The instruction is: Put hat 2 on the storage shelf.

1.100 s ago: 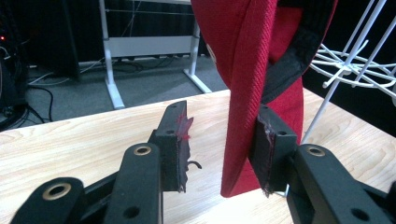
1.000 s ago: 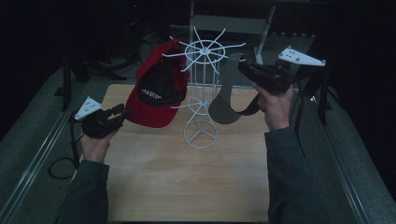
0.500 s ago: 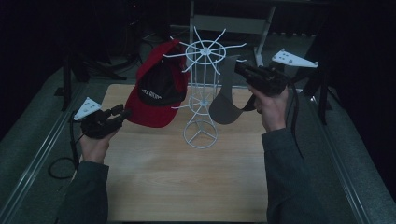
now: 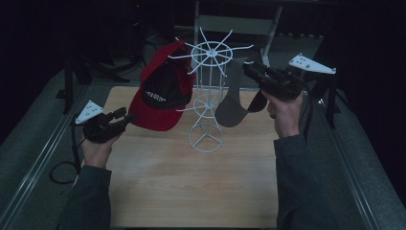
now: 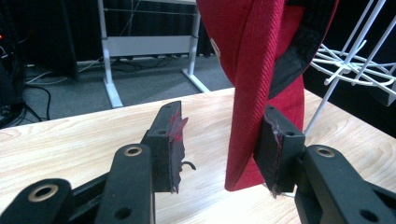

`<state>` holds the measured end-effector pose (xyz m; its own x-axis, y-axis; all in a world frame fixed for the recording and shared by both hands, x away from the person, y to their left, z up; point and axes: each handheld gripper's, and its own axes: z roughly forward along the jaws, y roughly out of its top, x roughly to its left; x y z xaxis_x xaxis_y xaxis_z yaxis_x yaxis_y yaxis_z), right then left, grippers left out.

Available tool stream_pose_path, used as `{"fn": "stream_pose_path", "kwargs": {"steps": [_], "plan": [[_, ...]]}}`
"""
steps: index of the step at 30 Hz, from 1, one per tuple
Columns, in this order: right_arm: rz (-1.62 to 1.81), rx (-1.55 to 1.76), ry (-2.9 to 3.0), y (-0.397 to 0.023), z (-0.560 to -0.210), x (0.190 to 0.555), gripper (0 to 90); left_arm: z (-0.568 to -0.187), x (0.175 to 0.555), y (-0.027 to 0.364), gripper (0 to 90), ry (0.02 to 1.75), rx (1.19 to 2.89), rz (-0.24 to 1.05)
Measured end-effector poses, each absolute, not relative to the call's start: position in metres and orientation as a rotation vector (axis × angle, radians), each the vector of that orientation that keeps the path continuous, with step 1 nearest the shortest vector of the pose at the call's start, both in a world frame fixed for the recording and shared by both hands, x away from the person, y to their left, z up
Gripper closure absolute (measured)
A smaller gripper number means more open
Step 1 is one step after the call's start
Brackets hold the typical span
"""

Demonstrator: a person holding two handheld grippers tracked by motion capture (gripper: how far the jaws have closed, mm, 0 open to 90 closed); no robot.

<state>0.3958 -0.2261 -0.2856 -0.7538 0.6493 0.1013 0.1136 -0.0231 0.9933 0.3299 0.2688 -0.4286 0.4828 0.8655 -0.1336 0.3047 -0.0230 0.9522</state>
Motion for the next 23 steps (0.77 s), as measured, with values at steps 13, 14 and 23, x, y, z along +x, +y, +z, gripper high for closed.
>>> {"fn": "stream_pose_path", "kwargs": {"steps": [13, 14, 23], "plan": [[1.805, 0.8, 1.851, -0.235, -0.288, 0.394, 42.3, -0.429, 0.329, 0.271, 53.0, 1.04, 1.584, 0.611], [1.803, 0.8, 1.853, -0.236, -0.288, 0.394, 42.1, -0.429, 0.329, 0.271, 52.8, 1.041, 1.584, 0.611], [1.787, 0.805, 1.856, -0.24, -0.291, 0.394, 41.4, -0.428, 0.328, 0.271, 52.5, 1.041, 1.578, 0.61]]}}
